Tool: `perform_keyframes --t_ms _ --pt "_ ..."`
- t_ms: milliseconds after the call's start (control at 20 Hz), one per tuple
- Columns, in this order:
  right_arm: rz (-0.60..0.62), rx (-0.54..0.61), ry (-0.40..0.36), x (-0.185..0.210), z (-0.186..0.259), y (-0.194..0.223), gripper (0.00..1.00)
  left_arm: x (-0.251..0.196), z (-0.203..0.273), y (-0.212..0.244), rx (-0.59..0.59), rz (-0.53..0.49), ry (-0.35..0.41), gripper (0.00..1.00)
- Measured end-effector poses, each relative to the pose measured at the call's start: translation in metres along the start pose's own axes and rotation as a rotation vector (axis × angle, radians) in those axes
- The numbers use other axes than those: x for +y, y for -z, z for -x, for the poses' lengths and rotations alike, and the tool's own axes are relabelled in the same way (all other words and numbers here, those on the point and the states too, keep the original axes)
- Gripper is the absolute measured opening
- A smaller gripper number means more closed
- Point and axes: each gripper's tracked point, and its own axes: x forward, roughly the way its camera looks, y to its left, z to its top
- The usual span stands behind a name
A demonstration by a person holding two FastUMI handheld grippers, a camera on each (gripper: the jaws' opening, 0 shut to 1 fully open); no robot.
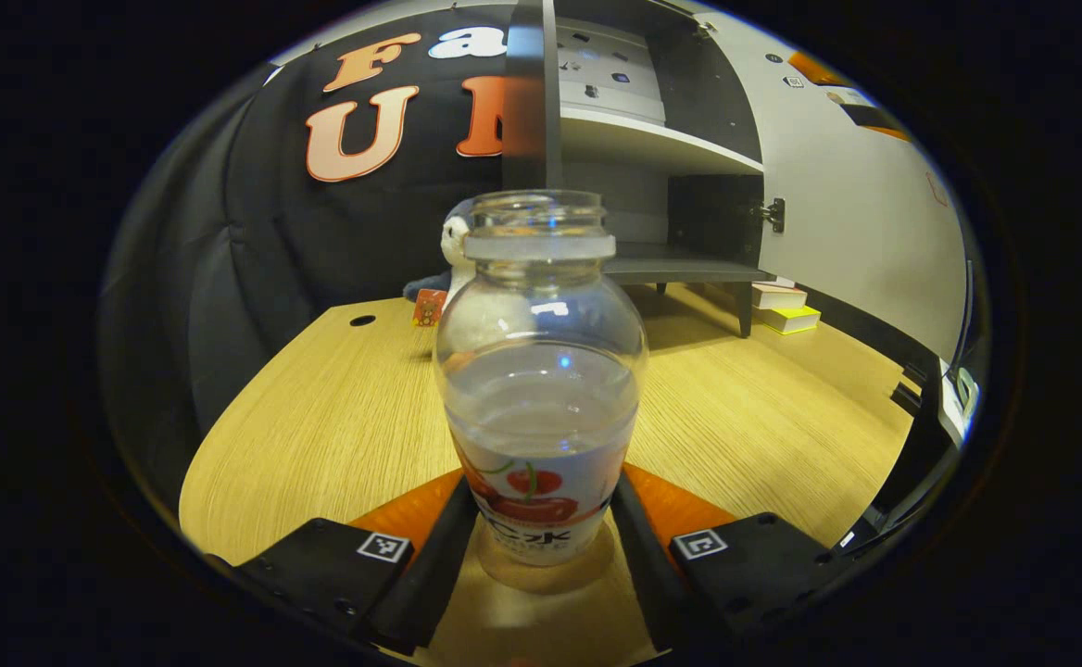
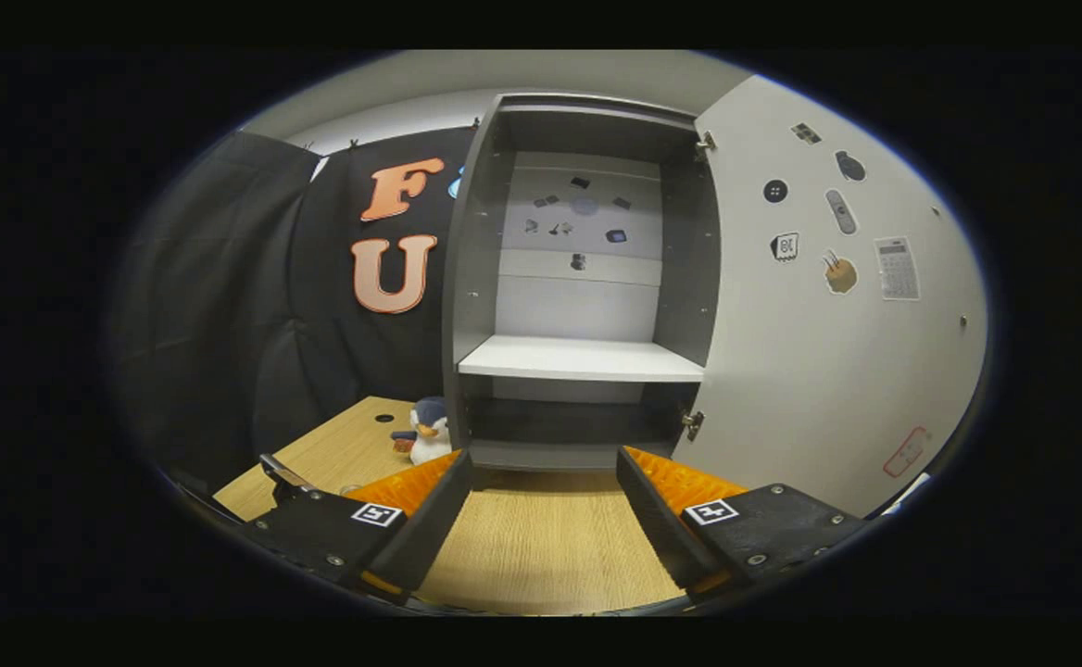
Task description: Open the cabinet door with the right hand, grasp the bottle in the cabinet with the left hand and place it on the coaster, then close the cabinet door with the right hand.
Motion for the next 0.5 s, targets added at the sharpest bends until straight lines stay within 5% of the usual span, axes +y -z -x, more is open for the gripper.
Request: perform_keyframes --t_ms 100,500 --pt "-0.007 -0.003 0.0 0.0 0.0 -0.001 0.95 0.0 0.0 -0.008 -0.021 -0.019 0.005 0.99" --pt "-0.011 -0.048 0.002 -0.001 -0.003 -0.016 0.95 0.006 0.011 -0.072 -0.133 -0.015 -0.006 0.99"
